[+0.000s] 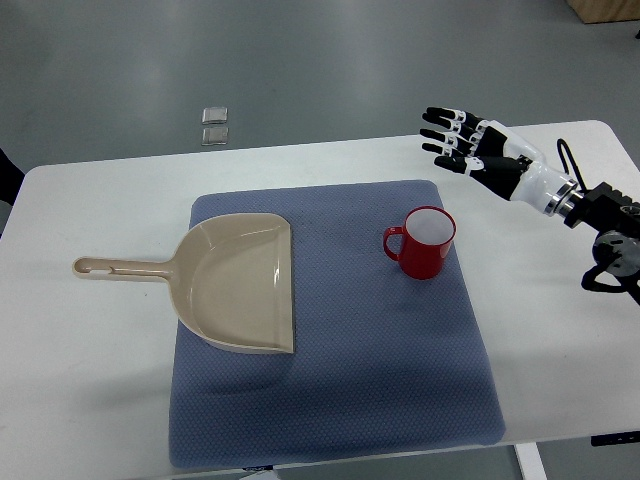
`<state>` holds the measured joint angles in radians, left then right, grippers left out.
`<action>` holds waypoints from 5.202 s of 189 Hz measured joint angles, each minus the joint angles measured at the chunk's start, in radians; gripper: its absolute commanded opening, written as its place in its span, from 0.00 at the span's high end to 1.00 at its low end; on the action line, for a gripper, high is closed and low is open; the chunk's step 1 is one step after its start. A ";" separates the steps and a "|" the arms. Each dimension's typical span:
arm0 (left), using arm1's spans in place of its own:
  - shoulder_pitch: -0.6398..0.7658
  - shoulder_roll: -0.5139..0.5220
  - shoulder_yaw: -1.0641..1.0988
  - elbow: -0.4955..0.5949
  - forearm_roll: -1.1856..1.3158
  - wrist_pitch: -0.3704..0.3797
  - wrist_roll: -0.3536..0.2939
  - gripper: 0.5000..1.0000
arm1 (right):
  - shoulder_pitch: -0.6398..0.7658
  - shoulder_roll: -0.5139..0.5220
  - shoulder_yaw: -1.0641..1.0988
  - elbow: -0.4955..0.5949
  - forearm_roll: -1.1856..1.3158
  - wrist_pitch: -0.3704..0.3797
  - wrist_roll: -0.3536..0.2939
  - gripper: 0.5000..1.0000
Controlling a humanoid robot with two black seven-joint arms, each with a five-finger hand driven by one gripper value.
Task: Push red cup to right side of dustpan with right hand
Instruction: 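Lower the right hand and rotate its palm toward the red mug, then move the right hand to the red mug's side farthest from the dustpan, then push the red mug with the right hand toward the dustpan's edge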
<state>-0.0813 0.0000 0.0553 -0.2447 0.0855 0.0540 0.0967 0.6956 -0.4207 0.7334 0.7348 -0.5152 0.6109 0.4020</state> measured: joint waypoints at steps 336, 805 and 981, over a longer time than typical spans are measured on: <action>0.002 0.000 0.001 -0.009 0.002 0.000 0.003 0.00 | -0.160 0.076 0.009 -0.092 -0.338 -0.052 0.209 0.13; 0.008 0.000 0.003 -0.011 0.001 0.000 0.003 0.00 | -0.161 0.391 -0.091 -0.076 -0.350 -0.228 0.209 0.14; 0.008 0.000 0.002 -0.010 0.000 0.000 0.003 0.00 | -0.163 0.421 -0.116 -0.032 -0.348 -0.269 0.209 0.14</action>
<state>-0.0736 0.0000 0.0573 -0.2546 0.0858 0.0535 0.0997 0.5323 0.0000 0.6174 0.7026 -0.8636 0.3421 0.6109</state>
